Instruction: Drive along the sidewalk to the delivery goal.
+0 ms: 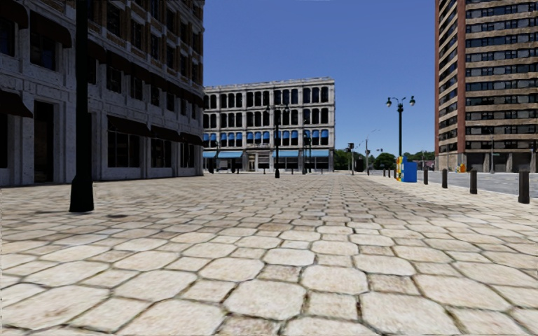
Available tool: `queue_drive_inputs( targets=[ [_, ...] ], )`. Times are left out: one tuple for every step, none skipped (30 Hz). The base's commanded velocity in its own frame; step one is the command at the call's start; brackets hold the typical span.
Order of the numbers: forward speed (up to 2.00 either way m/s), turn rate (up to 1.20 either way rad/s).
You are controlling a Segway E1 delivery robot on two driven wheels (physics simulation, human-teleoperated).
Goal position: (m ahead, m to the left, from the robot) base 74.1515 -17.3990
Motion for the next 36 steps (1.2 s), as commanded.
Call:
queue_drive_inputs(
  targets=[
    [2.0, 0.0],
    [2.0, 0.0],
    [2.0, 0.0],
    [2.0, 0.0],
    [2.0, 0.0],
    [2.0, 0.0],
    [2.0, 0.0],
    [2.0, 0.0],
    [2.0, 0.0],
    [2.0, 0.0],
    [2.0, 0.0],
    [2.0, 0.0],
    [2.0, 0.0],
    [2.0, 0.0],
    [2.0, 0.0],
    [2.0, 0.0],
    [2.0, 0.0],
    [2.0, 0.0],
    [2.0, 0.0],
    [2.0, 0.0],
    [2.0, 0.0],
    [2.0, 0.0],
    [2.0, 0.0],
    [2.0, 0.0],
    [2.0, 0.0],
    [2.0, 0.0],
    [2.0, 0.0],
    [2.0, 0.0],
    [2.0, 0.0],
    [2.0, 0.0],
    [2.0, 0.0],
    [2.0, 0.0],
    [2.0, 0.0],
    [2.0, 0.0],
    [2.0, 0.0],
    [2.0, 0.0]
  ],
)
